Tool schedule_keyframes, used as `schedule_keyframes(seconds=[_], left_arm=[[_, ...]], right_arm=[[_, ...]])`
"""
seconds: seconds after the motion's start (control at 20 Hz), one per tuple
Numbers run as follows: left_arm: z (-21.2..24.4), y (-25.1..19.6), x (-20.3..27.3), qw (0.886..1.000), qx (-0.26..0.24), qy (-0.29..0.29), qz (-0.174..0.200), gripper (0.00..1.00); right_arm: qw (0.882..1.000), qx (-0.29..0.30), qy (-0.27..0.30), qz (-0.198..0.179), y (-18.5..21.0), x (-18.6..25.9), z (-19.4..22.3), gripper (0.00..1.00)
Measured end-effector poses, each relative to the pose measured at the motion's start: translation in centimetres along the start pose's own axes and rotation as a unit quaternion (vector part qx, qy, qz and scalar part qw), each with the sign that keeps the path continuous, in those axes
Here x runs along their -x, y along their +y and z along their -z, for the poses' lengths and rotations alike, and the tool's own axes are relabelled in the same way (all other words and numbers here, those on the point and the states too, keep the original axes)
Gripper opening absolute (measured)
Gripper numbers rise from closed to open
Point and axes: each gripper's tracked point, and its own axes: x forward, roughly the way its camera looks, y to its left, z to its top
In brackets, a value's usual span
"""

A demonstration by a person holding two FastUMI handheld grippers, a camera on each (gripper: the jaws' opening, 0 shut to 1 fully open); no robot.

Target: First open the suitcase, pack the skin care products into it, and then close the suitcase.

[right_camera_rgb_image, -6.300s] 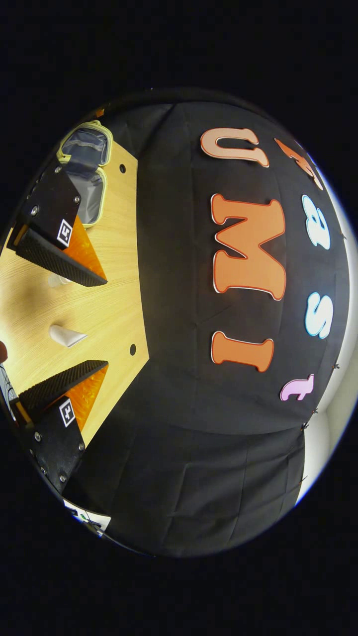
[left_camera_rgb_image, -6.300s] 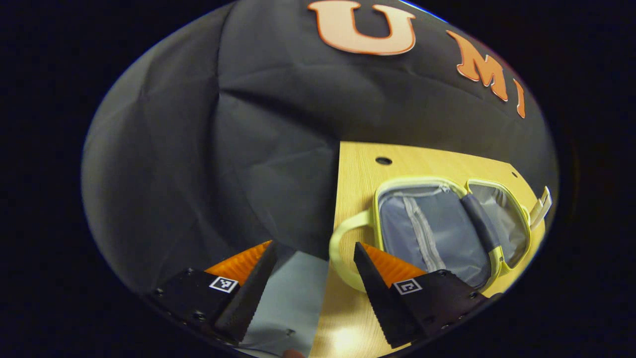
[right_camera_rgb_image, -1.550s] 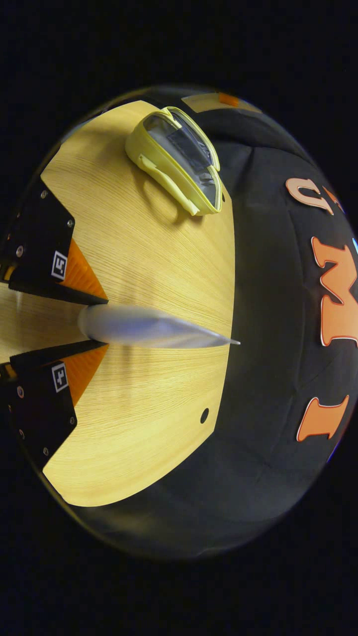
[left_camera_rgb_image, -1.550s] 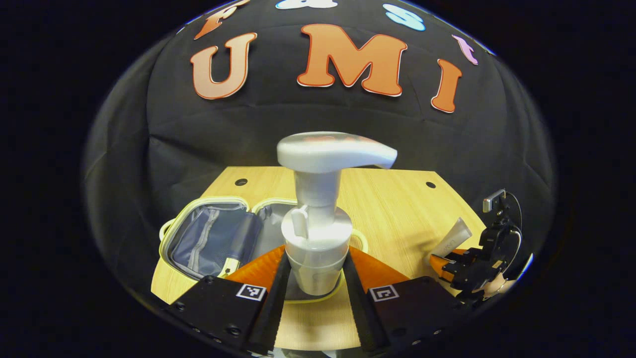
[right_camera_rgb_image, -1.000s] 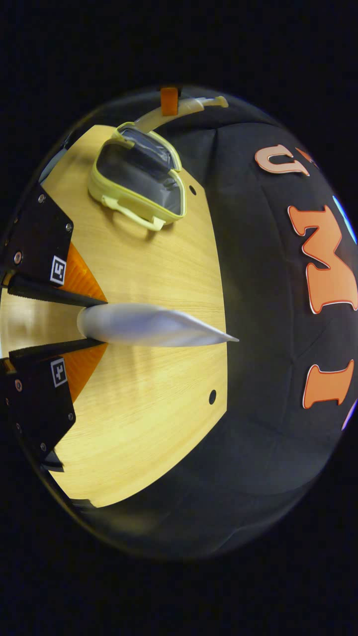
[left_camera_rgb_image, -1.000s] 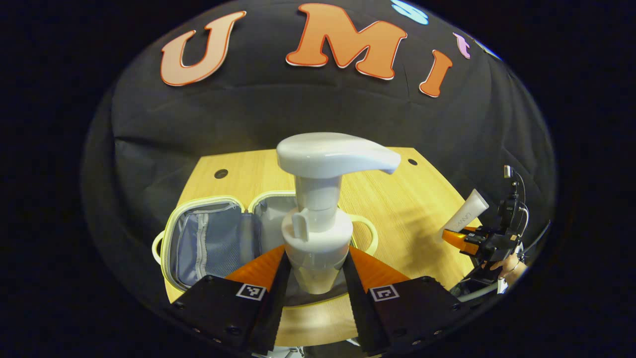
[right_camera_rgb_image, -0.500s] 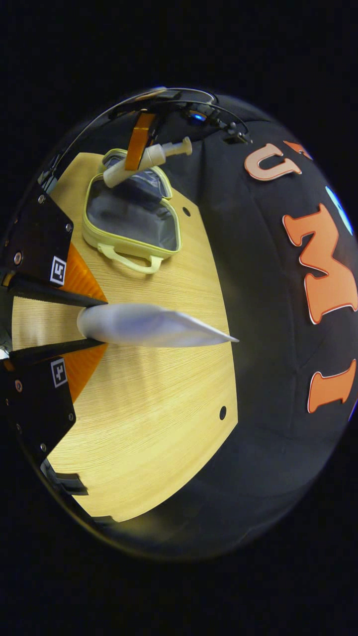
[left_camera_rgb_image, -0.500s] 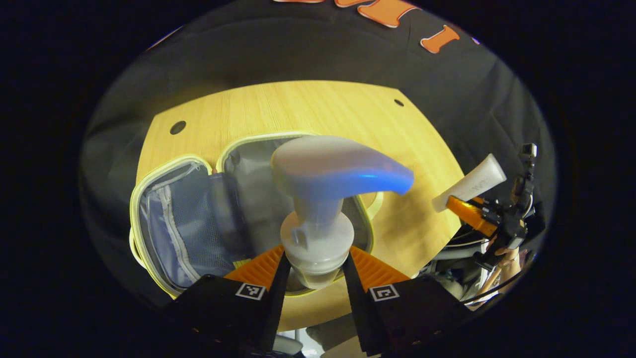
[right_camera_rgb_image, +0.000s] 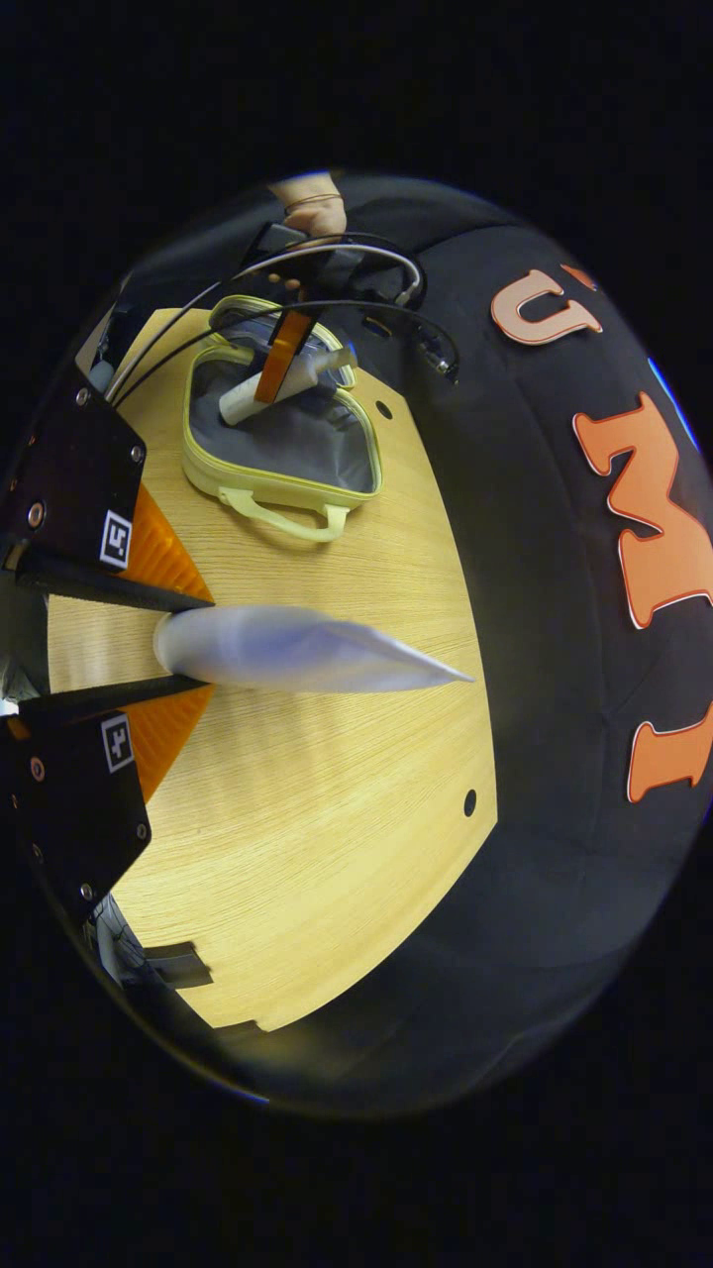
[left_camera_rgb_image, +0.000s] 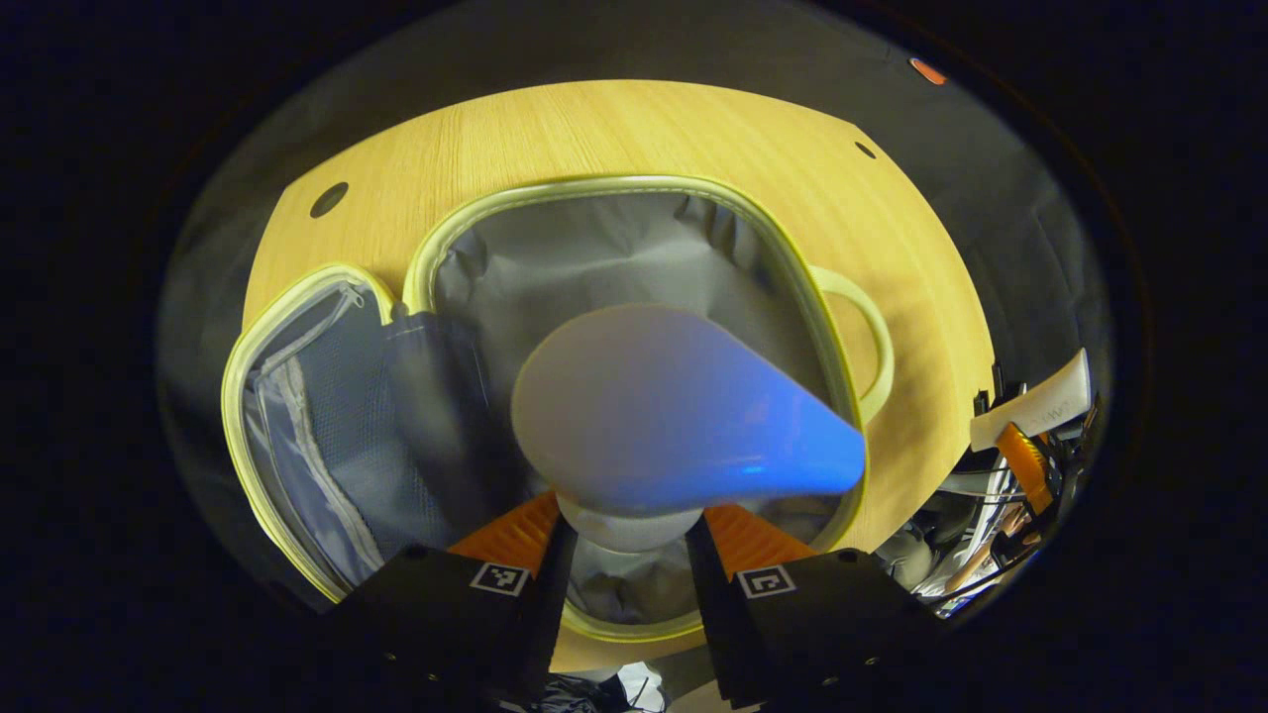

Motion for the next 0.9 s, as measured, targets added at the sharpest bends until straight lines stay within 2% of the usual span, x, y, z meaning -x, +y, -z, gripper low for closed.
schedule_keyframes(seconds=[0.2,0.35,0.45,0.5,0.55,0.6,0.7,0.9], left_arm=[[-0.5,1.3,-1.5,1.000,0.001,-0.003,-0.023,0.61],[-1.5,0.3,-1.5,0.999,-0.007,-0.038,-0.009,0.64],[-2.0,-0.4,-0.5,0.998,-0.014,-0.066,-0.005,0.88],[-2.4,-0.4,0.2,0.997,-0.017,-0.081,-0.008,1.00],[-2.8,-0.6,0.9,0.995,-0.021,-0.101,-0.012,1.00],[-3.0,-0.7,1.9,0.992,-0.023,-0.120,-0.016,0.99],[-3.0,-0.6,4.6,0.987,-0.021,-0.158,-0.025,0.99],[-2.8,-0.2,9.2,0.972,0.014,-0.235,-0.012,0.99]], right_arm=[[1.000,0.001,0.002,0.000,0.7,0.6,-0.4,0.39],[1.000,0.009,0.002,-0.005,1.5,1.1,-1.1,0.39],[1.000,0.015,0.003,-0.012,2.4,1.2,-1.7,0.40],[1.000,0.018,0.004,-0.017,2.9,1.4,-2.1,0.44],[0.999,0.022,0.004,-0.024,3.6,1.4,-2.7,0.44],[0.999,0.028,0.005,-0.031,4.5,1.4,-3.1,0.39],[0.998,0.041,0.008,-0.049,6.4,1.3,-4.2,0.39],[0.992,0.065,0.034,-0.099,11.5,0.9,-5.7,0.39]])
